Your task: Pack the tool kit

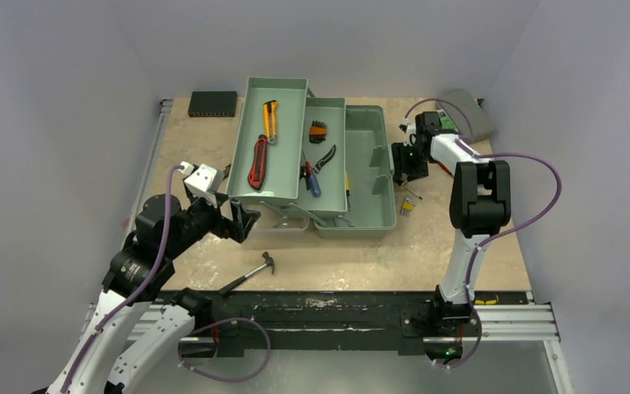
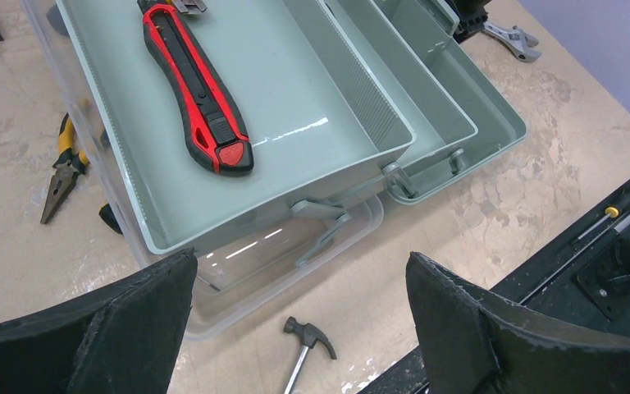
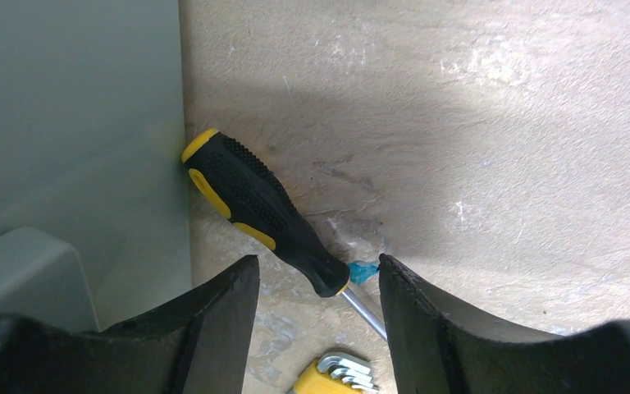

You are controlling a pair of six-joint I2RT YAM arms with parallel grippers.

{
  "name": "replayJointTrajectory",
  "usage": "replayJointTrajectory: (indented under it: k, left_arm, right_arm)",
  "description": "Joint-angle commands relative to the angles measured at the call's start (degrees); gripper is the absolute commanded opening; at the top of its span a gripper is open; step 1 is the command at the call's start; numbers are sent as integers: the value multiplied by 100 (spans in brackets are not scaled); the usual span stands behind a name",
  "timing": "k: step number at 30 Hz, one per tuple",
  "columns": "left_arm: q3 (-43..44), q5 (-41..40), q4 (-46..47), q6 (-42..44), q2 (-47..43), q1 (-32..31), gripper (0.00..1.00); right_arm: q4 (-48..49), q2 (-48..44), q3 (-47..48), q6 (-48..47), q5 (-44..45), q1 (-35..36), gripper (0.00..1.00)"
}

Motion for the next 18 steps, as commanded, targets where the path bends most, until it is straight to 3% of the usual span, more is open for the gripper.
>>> replayJointTrajectory:
  k: [1, 9, 18]
  left_arm:
    - [35, 54, 169, 59, -44, -14, 95]
    - [46, 68, 180, 63, 41, -15, 95]
    - [42, 49, 171, 68, 62, -15, 95]
  right_arm:
    - [-78, 134, 398, -401, -14, 115, 55]
    - [-393, 575, 699, -339, 589, 148, 49]
    - [-416, 539, 780, -115, 696, 135, 25]
